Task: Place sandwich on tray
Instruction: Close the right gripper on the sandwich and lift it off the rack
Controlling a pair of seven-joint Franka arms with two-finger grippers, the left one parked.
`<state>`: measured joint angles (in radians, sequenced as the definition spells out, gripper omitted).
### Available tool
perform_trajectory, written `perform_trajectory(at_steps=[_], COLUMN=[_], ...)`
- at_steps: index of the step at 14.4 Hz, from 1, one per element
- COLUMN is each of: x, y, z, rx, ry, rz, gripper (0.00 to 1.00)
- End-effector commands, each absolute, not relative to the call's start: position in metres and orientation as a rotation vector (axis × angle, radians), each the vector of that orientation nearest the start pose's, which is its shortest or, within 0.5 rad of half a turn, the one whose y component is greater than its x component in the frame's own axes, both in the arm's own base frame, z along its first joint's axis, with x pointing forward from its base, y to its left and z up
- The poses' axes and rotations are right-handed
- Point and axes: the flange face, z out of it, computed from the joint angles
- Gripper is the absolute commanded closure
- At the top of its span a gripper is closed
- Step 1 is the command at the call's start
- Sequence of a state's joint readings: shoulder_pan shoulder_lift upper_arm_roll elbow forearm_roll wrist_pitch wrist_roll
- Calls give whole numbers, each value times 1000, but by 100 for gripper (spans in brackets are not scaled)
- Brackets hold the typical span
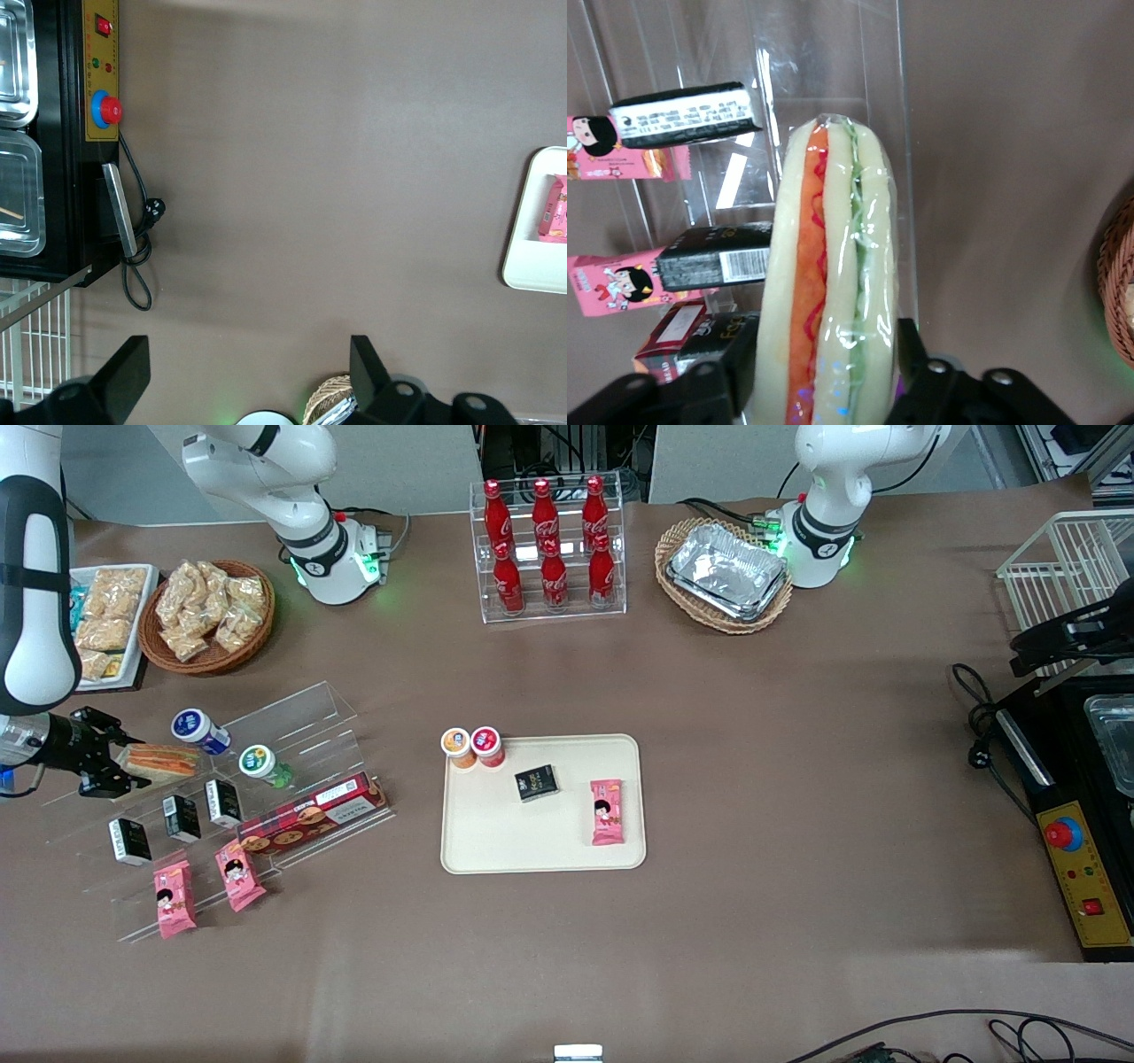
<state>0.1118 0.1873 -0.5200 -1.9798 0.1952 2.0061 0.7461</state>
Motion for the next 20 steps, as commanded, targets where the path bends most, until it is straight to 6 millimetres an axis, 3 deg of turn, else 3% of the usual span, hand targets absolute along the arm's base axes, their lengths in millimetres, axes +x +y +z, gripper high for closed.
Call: perform_trajectory(at_steps=[1,4,5,8,12,15,17,20], x=[541,545,549,568,594,601,606,611], y=[-206,-200,-201,-200,-178,-168,-159,-127], z=[383,387,395,434,481,507,524,559], rx=[-2473,-2486,-2487,-2539,-2713,-2826,-2858,-2928], ry=[1787,1767,1758,1667,1352,1071,979,783], rz=[178,176,148,46,-116,-198,-223,-149], gripper=[50,53,59,58,56,57,57,57])
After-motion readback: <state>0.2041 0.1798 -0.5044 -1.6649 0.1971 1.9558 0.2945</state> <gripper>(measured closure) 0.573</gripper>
